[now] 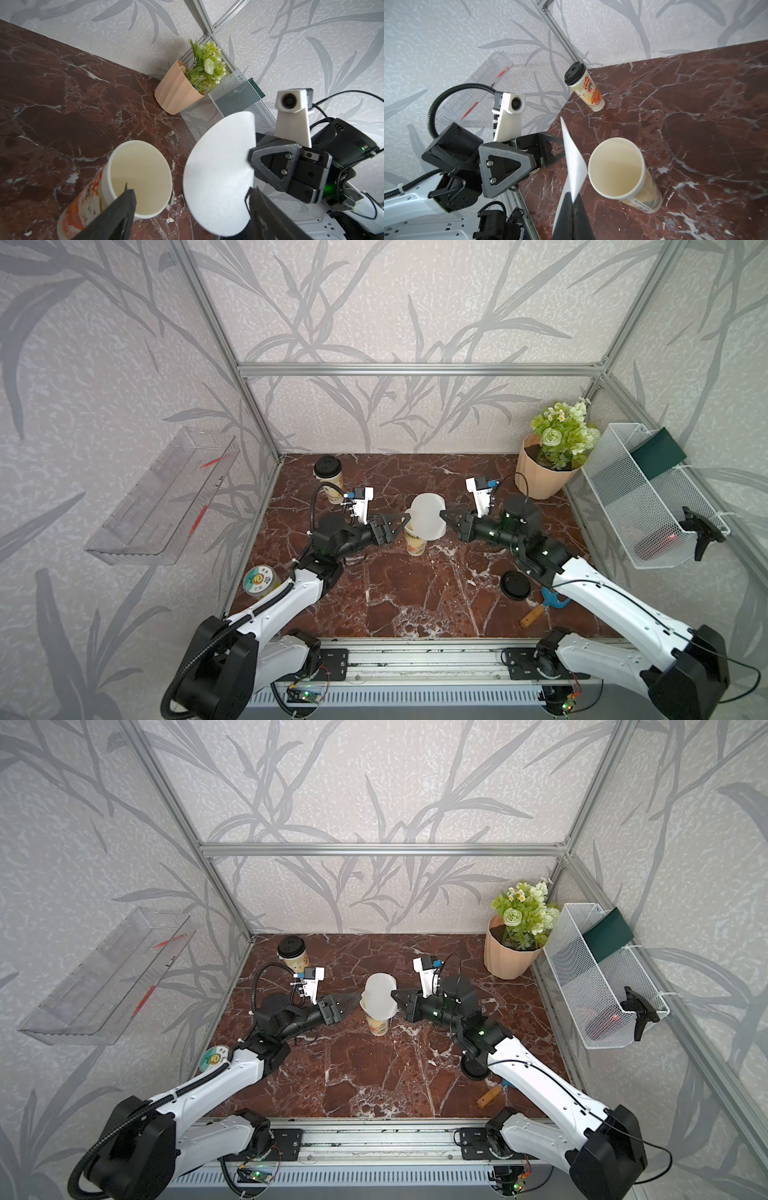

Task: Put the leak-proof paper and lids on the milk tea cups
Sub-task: Pick up the leak-proof paper from the center of the board.

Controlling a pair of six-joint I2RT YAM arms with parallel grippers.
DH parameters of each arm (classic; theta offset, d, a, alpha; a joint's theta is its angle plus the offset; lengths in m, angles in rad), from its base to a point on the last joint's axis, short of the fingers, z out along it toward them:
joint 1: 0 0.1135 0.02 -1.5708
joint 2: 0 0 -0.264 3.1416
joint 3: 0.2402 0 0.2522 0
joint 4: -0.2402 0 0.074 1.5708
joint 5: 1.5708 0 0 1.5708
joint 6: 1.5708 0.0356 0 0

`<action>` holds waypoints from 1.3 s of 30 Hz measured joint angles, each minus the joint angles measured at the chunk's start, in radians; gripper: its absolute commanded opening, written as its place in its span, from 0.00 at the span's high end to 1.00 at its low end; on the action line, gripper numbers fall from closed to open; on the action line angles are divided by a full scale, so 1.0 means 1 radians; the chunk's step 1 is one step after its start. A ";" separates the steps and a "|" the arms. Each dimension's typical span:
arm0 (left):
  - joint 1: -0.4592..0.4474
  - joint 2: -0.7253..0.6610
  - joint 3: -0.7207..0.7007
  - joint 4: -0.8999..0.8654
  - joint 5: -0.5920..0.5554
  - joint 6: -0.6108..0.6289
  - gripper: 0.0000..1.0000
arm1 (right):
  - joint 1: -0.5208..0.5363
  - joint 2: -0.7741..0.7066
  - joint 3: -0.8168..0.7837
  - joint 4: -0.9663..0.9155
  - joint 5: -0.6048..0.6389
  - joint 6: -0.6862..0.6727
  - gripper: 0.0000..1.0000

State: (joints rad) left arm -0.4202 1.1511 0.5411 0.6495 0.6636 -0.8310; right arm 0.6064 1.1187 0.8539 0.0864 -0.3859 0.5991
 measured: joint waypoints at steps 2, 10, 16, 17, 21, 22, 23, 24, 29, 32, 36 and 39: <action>-0.010 0.014 0.008 0.021 0.006 -0.008 0.26 | 0.005 0.029 0.000 0.026 -0.025 0.023 1.00; -0.017 0.038 0.016 0.037 0.024 -0.012 0.46 | 0.005 0.047 0.000 0.116 -0.066 0.065 1.00; -0.018 0.035 0.019 0.037 0.026 -0.013 0.93 | 0.005 0.080 0.001 0.141 -0.072 0.064 1.00; -0.018 0.033 0.019 0.035 0.024 -0.012 0.93 | 0.005 0.086 0.001 0.141 -0.072 0.063 1.00; -0.018 0.014 0.019 0.003 0.007 0.001 1.00 | -0.002 0.095 0.001 0.132 -0.063 0.053 0.92; -0.018 0.011 0.023 -0.009 0.003 0.007 1.00 | -0.004 0.095 0.001 0.126 -0.058 0.046 0.82; -0.018 0.010 0.028 -0.024 -0.001 0.010 1.00 | -0.006 0.095 0.001 0.122 -0.052 0.040 0.75; -0.019 0.010 0.037 -0.042 -0.006 0.013 1.00 | -0.010 0.095 0.000 0.116 -0.040 0.027 0.66; -0.023 0.052 0.126 -0.128 -0.016 0.029 1.00 | -0.052 0.047 -0.035 0.073 0.033 -0.008 0.42; -0.027 0.103 0.193 -0.169 -0.015 0.033 1.00 | -0.074 -0.006 -0.067 0.035 0.090 -0.029 0.36; -0.032 0.188 0.265 -0.210 -0.004 0.030 1.00 | -0.087 -0.048 -0.081 0.006 0.144 -0.053 0.33; -0.038 0.248 0.325 -0.247 0.013 0.023 1.00 | -0.087 -0.042 -0.084 0.005 0.154 -0.062 0.32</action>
State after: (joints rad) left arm -0.4583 1.3991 0.8661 0.4023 0.6769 -0.8078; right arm 0.5198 1.0763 0.7696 0.0917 -0.2314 0.5369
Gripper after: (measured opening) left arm 0.048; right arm 0.673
